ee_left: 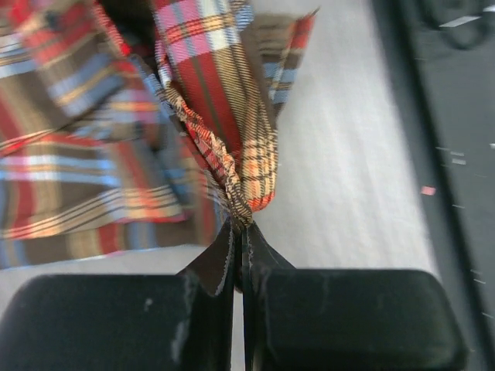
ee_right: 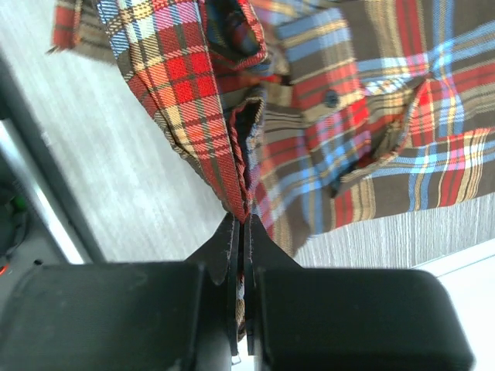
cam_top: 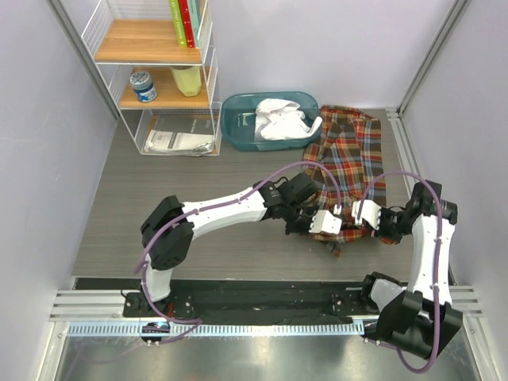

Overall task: Fold and stack the long sleeve shirts
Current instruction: Fold the shirt

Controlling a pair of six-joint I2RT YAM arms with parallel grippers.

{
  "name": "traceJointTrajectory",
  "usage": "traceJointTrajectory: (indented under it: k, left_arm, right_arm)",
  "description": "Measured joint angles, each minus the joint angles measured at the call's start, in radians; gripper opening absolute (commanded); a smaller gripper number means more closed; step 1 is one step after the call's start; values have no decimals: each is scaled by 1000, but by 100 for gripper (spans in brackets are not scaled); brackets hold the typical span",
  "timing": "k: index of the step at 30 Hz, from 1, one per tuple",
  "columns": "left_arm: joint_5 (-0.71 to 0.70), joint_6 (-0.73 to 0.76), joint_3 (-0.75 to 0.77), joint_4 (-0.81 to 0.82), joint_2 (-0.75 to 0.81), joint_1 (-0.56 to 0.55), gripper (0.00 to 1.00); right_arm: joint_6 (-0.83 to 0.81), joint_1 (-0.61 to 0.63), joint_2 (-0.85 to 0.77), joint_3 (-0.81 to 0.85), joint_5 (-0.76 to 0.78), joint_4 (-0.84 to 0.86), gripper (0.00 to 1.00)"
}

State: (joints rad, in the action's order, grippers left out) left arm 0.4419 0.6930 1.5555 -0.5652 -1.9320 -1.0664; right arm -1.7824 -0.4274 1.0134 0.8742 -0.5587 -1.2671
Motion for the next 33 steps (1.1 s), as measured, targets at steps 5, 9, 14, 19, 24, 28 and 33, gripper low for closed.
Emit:
traceJointTrajectory:
  k: [5,9,14,19,24,28,33]
  left_arm:
    - [30,0,-47,-41,48,-60,0]
    - [41,-6,-79,-51,110,-115,0]
    - [57,-21,-79,-62,146,-134,0]
    - [57,-33,-65,-62,147,-123,0]
    - [67,-49,9,-94,135,-87,0]
    - [76,-48,53,-115,111,-49,0]
    - [75,-27,58,-121,73,-22,0]
  right_arm:
    - [-54,0,-91,-17,21,-60,1]
    - [-53,0,-150,-19,35,-93,1]
    - [-26,0,-134,-3,51,-126,1]
    - [5,3,-47,76,29,-145,2]
    - [7,3,-18,114,33,-135,2]
    - [6,2,-11,117,37,-118,1]
    - [7,2,6,117,28,-117,1]
